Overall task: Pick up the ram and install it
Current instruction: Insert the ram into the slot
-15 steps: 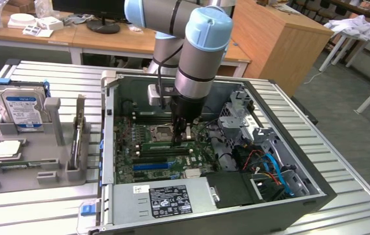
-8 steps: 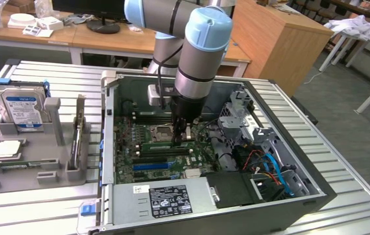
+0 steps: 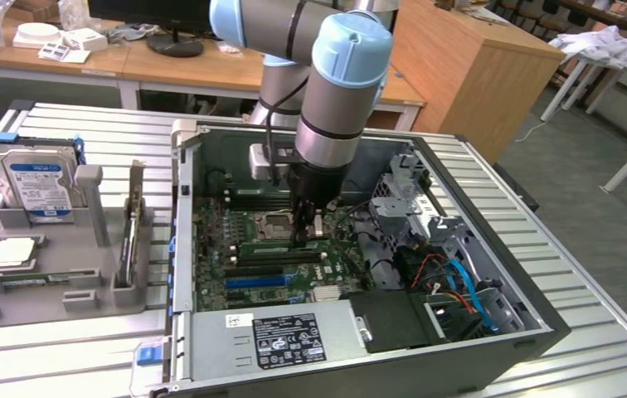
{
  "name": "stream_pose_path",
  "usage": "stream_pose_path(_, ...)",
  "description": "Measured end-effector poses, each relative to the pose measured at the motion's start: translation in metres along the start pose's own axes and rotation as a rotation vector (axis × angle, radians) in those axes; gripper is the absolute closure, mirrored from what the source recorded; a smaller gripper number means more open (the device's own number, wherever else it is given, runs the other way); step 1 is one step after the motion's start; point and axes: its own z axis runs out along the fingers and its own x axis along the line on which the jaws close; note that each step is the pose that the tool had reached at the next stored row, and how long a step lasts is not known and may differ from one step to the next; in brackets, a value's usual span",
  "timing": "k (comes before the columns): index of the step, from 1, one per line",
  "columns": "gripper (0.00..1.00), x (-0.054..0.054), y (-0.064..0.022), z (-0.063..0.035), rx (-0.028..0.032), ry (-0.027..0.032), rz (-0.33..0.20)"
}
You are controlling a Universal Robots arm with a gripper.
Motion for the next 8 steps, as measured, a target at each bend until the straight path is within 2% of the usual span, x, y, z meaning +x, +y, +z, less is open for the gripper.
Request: stream_pose_path(8, 0.88, 0.0010, 0.0001, 0.0010, 0.0002, -0.0003, 0.000)
